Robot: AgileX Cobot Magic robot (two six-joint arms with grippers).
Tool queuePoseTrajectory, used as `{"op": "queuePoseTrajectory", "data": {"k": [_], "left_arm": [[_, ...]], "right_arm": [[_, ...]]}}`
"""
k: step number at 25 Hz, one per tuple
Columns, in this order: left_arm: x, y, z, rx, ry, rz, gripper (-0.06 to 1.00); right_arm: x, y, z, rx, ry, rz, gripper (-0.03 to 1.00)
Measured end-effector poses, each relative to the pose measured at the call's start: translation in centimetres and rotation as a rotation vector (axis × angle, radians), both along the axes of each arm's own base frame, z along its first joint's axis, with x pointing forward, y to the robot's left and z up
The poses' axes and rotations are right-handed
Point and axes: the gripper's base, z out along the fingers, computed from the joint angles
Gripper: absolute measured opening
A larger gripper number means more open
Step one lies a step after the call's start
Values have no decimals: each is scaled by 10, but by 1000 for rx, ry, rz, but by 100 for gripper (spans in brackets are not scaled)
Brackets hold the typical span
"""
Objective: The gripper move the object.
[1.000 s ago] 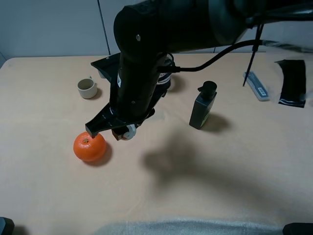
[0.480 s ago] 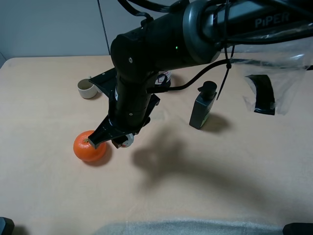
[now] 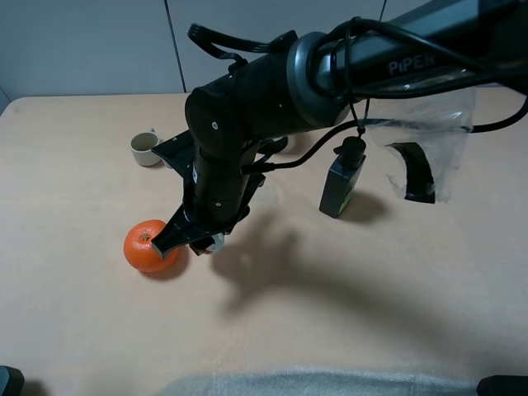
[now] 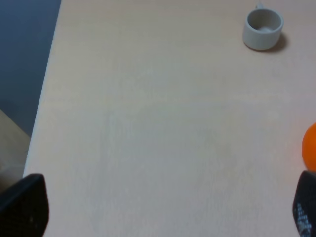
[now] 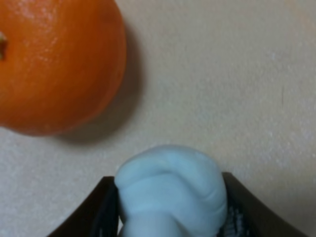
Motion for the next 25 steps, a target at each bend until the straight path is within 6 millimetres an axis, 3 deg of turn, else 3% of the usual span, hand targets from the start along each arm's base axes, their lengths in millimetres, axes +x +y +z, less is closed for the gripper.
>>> {"op": "queuePoseTrajectory", "data": {"k": [5, 18, 20, 25], "left_arm": [[0, 0, 0, 0, 0, 0, 99], [0, 0, 0, 0, 0, 0, 99], [0, 0, 0, 0, 0, 0, 99], [0, 0, 0, 0, 0, 0, 99]], "right_arm": [[1, 1, -10, -8, 2, 0, 31], [3, 3, -10, 16, -16, -2, 31], [3, 3, -10, 16, -16, -2, 35], [3, 3, -10, 16, -15, -2, 56]]}}
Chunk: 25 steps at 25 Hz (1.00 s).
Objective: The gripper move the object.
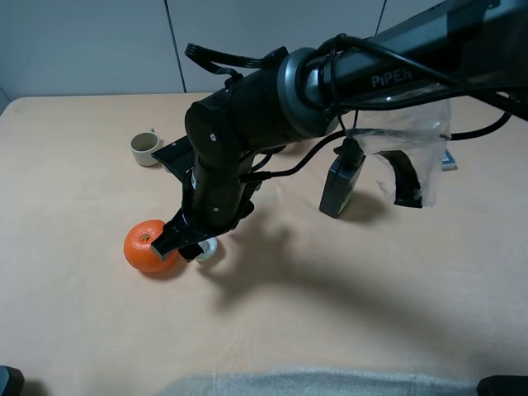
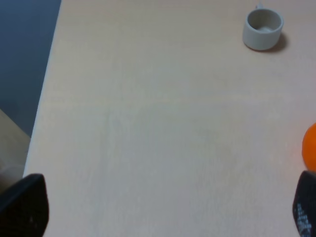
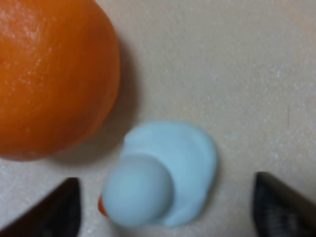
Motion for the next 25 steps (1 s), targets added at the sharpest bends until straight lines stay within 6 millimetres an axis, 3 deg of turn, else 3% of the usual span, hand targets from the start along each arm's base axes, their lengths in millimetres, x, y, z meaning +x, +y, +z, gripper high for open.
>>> {"op": "queuePoseTrajectory", "data": {"k": [4, 17, 25], "left_arm": [[0, 0, 0, 0, 0, 0, 99], [0, 0, 0, 0, 0, 0, 99], [0, 0, 0, 0, 0, 0, 99]], "right_arm": [[0, 0, 0, 0, 0, 0, 64], [-2, -2, 1, -23, 17, 3, 67], [-5, -7, 29, -15, 20, 6, 69]]}}
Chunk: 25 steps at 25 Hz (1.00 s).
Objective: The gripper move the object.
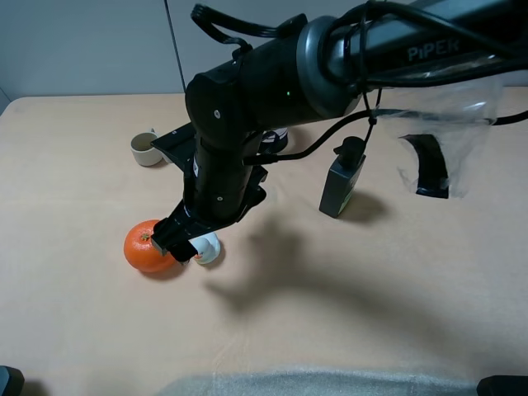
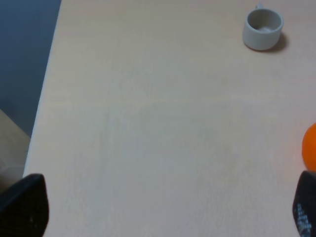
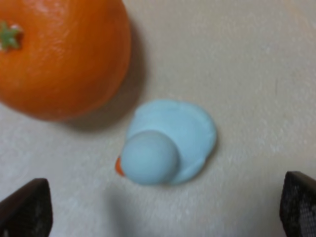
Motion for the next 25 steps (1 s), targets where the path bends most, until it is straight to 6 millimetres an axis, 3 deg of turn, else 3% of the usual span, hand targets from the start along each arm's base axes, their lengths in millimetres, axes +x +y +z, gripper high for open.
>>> {"op": "queuePoseTrajectory", "data": {"k": [13, 25], "left_arm": [[0, 0, 0, 0, 0, 0, 99], [0, 0, 0, 0, 0, 0, 99]], "right_arm": [[-12, -16, 58, 18, 15, 11, 69], [-2, -60, 110, 29, 79, -29, 69]]}}
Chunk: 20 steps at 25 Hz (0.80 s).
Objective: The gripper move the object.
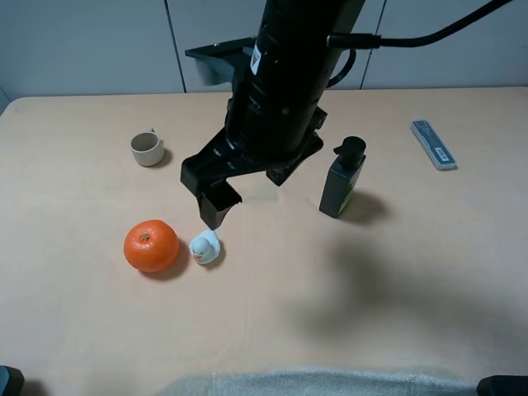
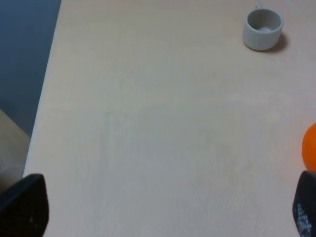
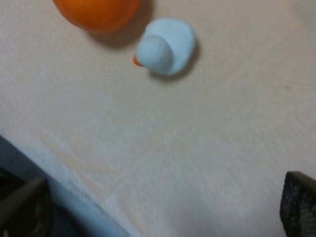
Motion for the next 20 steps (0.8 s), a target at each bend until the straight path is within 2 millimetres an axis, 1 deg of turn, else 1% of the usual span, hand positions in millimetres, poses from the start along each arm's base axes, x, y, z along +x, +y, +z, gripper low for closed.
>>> {"op": "queuePoseTrajectory", "data": {"k": [11, 14, 20], "left_arm": [[0, 0, 0, 0, 0, 0, 99], [0, 0, 0, 0, 0, 0, 99], [0, 0, 0, 0, 0, 0, 99]], "right_arm": [[19, -56, 37, -26, 8, -34, 69], [24, -71, 49, -10, -25, -48, 69], [25, -101, 78, 2, -147, -80, 69]]}}
